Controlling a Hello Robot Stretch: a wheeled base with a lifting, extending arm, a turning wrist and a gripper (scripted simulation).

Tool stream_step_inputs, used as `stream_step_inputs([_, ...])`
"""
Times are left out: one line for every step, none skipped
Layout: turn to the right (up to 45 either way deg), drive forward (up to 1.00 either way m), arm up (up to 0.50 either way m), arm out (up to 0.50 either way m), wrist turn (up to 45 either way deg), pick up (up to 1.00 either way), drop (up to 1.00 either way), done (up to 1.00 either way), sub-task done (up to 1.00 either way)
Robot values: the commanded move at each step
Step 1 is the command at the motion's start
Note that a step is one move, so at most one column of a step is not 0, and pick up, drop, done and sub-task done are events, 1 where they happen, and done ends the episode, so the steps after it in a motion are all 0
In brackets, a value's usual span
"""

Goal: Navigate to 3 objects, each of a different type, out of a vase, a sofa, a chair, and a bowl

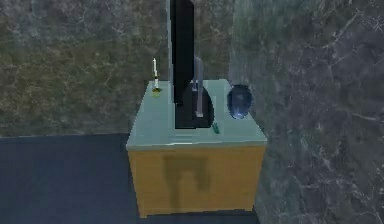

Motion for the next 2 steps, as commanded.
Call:
stream_step_inputs([-45.0, 0.0, 0.0, 0.0, 0.0, 0.0, 0.0, 0.0, 0.0])
stream_step_inputs([-45.0, 0.0, 0.0, 0.0, 0.0, 0.0, 0.0, 0.0, 0.0])
